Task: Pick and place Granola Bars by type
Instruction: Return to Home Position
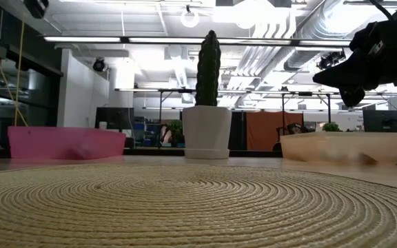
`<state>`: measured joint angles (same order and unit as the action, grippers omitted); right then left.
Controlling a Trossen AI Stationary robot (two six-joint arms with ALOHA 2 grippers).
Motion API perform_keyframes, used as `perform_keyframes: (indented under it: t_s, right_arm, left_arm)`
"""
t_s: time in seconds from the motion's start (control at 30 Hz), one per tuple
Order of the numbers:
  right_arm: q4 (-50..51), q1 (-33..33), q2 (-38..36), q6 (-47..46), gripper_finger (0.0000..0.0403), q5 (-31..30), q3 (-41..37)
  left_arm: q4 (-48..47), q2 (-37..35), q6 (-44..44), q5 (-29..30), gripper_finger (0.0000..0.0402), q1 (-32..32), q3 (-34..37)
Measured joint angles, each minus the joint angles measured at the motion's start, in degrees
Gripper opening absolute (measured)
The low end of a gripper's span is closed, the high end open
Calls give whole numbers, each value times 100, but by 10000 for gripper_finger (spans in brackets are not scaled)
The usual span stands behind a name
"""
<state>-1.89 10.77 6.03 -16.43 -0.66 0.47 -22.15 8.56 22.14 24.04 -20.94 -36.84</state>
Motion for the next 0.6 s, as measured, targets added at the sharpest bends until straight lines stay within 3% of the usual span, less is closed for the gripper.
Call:
perform_keyframes:
  t_s: [0.17, 0.33, 0.6]
  right_arm:
    - [0, -1, -1, -2, 0, 0, -2]
    - [0, -1, -1, -1, 0, 0, -1]
    - [0, -1, 1, -1, 0, 0, -1]
  left_arm:
    - [339, -725, -17, -649, 0, -86, 559]
    - [1191, -814, -377, -1126, 0, -84, 1323]
    - [4015, -815, -549, -1911, 0, -84, 2947]
